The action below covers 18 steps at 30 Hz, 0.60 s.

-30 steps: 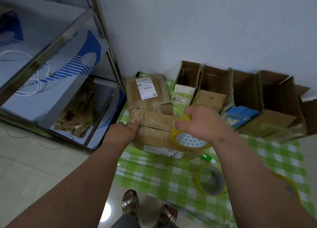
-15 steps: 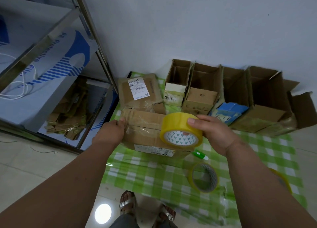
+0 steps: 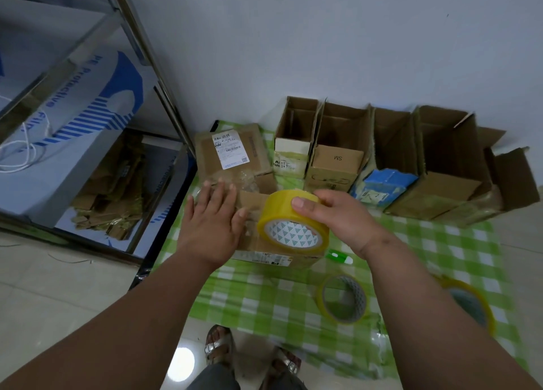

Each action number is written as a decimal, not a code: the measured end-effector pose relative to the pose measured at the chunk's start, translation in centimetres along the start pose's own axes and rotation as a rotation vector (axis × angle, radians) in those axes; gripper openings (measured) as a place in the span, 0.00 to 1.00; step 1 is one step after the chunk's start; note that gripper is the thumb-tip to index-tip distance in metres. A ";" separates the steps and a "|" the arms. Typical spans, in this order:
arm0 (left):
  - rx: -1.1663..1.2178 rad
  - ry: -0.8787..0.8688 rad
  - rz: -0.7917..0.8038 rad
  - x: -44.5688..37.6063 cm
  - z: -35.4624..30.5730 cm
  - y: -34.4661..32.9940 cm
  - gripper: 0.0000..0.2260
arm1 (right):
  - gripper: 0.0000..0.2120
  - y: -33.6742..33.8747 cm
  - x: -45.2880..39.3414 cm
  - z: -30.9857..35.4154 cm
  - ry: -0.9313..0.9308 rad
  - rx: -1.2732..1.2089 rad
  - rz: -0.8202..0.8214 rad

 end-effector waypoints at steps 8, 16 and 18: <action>-0.045 0.039 0.030 -0.4 0.3 -0.3 0.37 | 0.26 2.9 0.5 0.9 0.092 0.030 -0.117; -0.034 0.046 0.039 -0.2 0.2 -0.3 0.37 | 0.15 6.2 1.3 1.2 0.110 0.250 -0.099; -0.031 0.049 0.036 -0.2 0.3 -0.4 0.37 | 0.13 6.3 1.4 1.3 0.110 0.302 -0.081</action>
Point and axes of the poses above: each hand's wrist, its own x-axis away from the middle knuckle, its own y-axis out of the back of the hand, z = x × y, the point moved 8 cm from there along -x, towards the middle knuckle, and after that the axes turned 3 degrees about y, right-handed, at the moved point
